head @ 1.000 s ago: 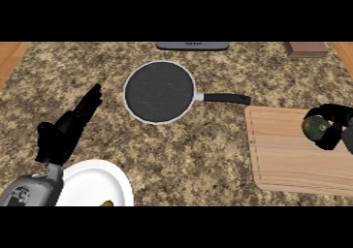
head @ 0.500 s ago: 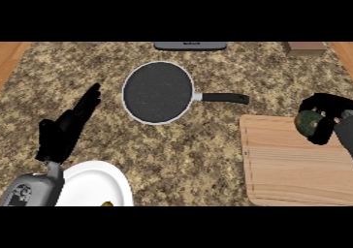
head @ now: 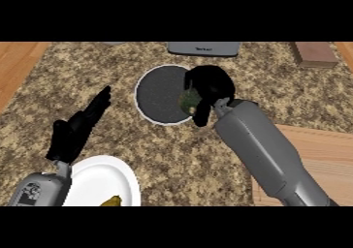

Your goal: Pick the squash from the cutting board and place it in the pan

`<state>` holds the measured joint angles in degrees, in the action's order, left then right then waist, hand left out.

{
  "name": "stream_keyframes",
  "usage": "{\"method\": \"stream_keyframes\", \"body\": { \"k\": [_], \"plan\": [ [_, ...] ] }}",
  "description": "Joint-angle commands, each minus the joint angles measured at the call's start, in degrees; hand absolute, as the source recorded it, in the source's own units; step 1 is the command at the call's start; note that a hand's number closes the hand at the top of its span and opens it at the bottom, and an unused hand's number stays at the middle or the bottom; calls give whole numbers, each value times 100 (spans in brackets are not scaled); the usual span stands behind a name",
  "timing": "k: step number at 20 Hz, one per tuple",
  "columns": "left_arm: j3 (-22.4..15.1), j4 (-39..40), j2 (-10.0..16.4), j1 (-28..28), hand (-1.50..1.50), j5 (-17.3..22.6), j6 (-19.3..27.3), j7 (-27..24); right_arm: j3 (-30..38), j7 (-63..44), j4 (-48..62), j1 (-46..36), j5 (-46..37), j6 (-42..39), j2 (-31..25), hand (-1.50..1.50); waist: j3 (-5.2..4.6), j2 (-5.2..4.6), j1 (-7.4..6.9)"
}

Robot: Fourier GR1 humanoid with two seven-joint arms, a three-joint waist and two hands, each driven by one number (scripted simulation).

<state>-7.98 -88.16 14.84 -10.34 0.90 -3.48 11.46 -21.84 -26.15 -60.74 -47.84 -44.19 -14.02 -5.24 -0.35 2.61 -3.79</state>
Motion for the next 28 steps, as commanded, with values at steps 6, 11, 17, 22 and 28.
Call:
{"method": "stream_keyframes", "body": {
  "k": [6, 11, 17, 22, 28],
  "plan": [
    [-141, 69, -87, -205, 0, -11, -102, 49, -1746, -2671, -1452, -841, -480, 1754, 516, 150, 9, -91, -230],
    [-132, 197, -141, -311, 0, -58, -69, -19, -2642, -4492, -1771, -1082, -587, 2730, 521, 150, 10, -198, -198],
    [-55, 63, -143, -296, 0, -8, -49, 35, -2978, -5036, -1521, -954, -720, 3959, 521, 150, 23, -267, -148],
    [149, 184, 5, -264, 0, -45, -49, -186, -3010, -4682, -741, -1049, -818, 4472, 520, 150, 24, -313, -69],
    [-131, -90, -275, -186, 0, -264, 197, 39, -2637, -4083, 518, -1077, -1035, 5014, 520, 150, 33, -328, -1]
  ]
}}
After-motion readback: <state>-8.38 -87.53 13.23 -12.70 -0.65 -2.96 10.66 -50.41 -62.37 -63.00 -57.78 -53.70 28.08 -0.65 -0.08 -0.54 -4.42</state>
